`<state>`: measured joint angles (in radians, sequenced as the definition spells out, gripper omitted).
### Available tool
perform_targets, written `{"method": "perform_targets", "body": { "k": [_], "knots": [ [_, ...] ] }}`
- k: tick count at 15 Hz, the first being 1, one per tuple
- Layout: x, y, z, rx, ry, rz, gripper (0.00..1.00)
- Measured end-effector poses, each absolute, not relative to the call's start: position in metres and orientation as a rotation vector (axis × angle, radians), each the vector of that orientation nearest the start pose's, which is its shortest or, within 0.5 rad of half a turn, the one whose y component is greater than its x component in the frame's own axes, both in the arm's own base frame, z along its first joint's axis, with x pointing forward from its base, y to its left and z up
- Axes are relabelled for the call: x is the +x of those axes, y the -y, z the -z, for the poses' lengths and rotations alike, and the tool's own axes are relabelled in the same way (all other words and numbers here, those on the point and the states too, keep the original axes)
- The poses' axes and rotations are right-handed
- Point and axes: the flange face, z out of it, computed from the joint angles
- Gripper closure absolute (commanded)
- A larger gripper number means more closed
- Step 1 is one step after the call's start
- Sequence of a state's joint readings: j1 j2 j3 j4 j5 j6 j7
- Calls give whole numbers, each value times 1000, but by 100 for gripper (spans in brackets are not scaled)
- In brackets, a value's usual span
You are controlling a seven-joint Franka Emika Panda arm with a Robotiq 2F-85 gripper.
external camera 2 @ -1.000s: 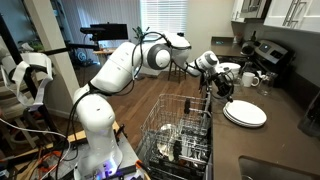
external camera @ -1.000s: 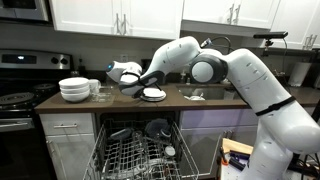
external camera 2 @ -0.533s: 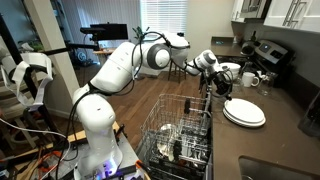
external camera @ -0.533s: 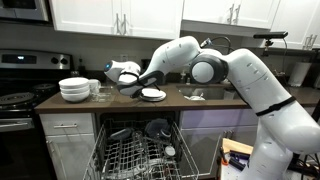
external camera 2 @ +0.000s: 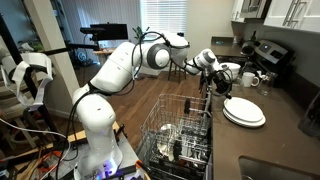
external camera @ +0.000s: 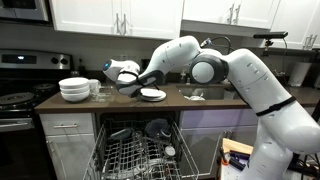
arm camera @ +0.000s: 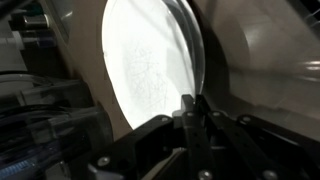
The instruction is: Put one white plate inside the dishwasher
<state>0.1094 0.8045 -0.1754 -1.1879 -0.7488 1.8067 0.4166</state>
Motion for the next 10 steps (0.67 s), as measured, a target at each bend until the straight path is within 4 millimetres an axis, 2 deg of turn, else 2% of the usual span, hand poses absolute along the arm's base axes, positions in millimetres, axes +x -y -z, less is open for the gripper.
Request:
{"method": "perform_targets", "body": {
  "k": [6,7,8,9,10],
  "knots": [
    [746,65,-322,2287,197,1,97],
    [747,65,-322,2287,197,0,87],
    [747,65,-322,2287,197,-1,82],
    [747,65,-323,2287,198,-2,73],
    [747,65,-323,2289,196,-6,61]
  ]
}}
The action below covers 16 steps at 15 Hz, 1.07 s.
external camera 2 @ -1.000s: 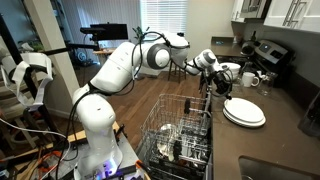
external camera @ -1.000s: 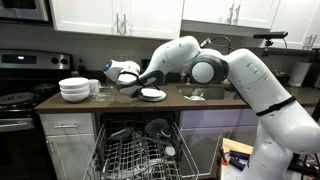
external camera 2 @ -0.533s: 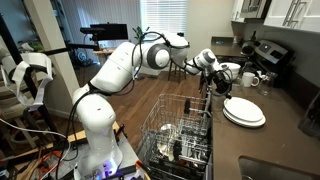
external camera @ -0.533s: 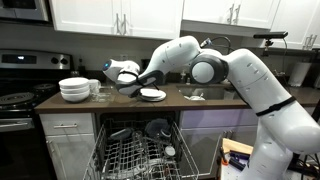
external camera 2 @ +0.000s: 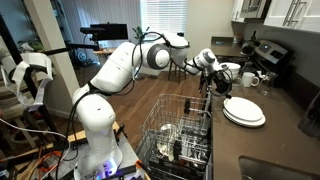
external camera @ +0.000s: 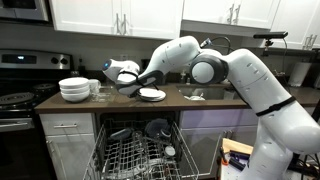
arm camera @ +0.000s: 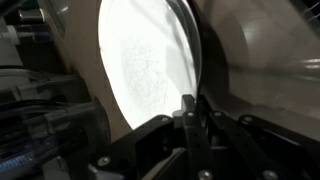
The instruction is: Put one white plate inside the dishwasher
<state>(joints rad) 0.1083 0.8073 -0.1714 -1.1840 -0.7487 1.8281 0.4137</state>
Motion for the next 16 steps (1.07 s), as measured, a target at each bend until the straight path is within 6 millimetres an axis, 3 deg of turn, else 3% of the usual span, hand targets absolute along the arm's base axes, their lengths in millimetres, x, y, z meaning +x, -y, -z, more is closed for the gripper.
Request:
{"method": "perform_targets", "body": {
  "k": [6,11,14,15,16],
  "knots": [
    [750,63,-324,2299,178,-33,22],
    [750,66,-322,2298,176,-27,12],
    [749,71,-318,2294,176,-14,22],
    [749,72,-317,2292,177,-10,42],
    [749,72,-315,2291,176,-7,44]
  ]
}}
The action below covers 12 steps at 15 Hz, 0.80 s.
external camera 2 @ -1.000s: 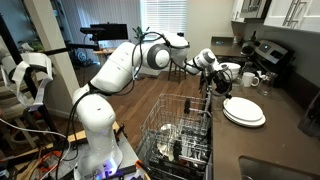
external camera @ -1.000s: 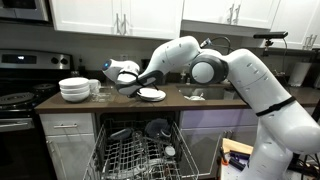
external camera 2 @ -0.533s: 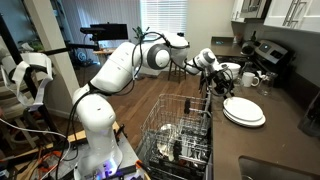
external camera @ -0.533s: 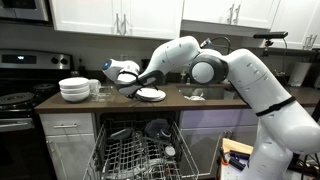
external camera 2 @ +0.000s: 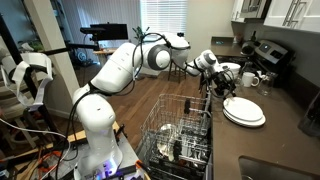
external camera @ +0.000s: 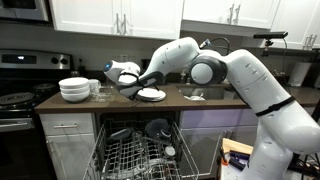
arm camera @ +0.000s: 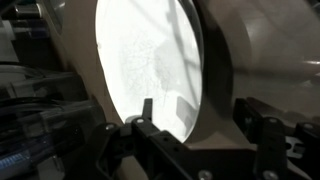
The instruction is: Put one white plate inside the dishwasher
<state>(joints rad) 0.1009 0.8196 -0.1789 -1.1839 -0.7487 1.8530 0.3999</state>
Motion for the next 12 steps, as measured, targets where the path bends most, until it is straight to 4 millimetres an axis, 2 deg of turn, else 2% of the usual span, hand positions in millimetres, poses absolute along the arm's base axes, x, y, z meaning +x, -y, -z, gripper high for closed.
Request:
{"method": "perform_targets", "body": {
  "k": [8,11,12],
  "knots": [
    [748,67,-309,2286,164,13,95],
    [747,70,-309,2270,169,29,100],
    [746,72,-310,2263,174,37,98]
  ]
}}
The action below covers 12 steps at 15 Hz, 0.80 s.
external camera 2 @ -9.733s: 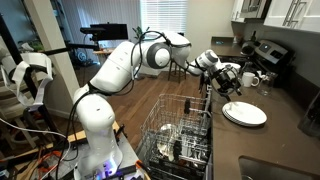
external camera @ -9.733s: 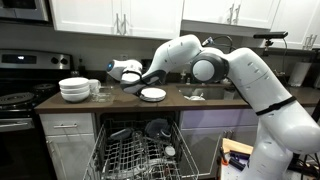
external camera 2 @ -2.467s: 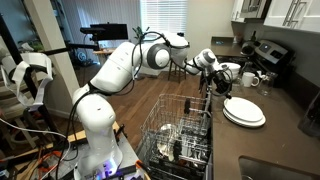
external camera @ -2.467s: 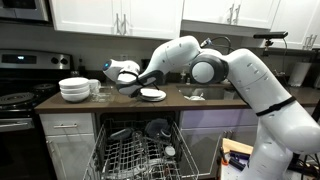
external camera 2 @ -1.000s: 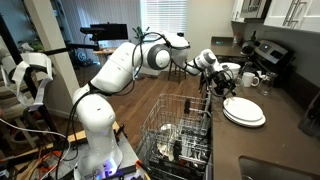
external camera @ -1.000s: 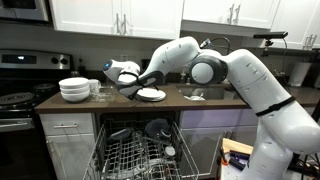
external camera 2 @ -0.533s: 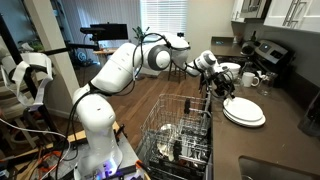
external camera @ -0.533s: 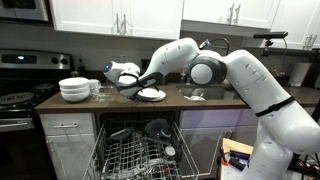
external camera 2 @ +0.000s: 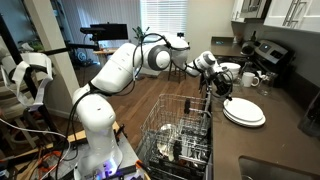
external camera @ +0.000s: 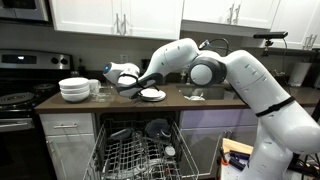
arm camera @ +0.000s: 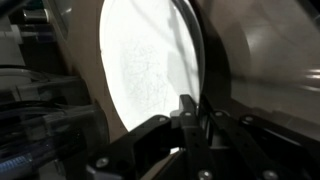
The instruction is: Put one white plate inside the dishwasher
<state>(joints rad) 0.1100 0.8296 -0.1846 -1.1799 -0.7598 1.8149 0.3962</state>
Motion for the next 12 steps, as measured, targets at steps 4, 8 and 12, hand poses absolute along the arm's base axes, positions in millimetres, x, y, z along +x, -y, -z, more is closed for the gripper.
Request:
{"method": "perform_targets", "body": {
  "k": [4,8,12],
  "knots": [
    [746,72,-311,2250,177,47,97],
    [745,71,-310,2241,166,61,97],
    [743,68,-310,2233,156,91,97]
  ]
}}
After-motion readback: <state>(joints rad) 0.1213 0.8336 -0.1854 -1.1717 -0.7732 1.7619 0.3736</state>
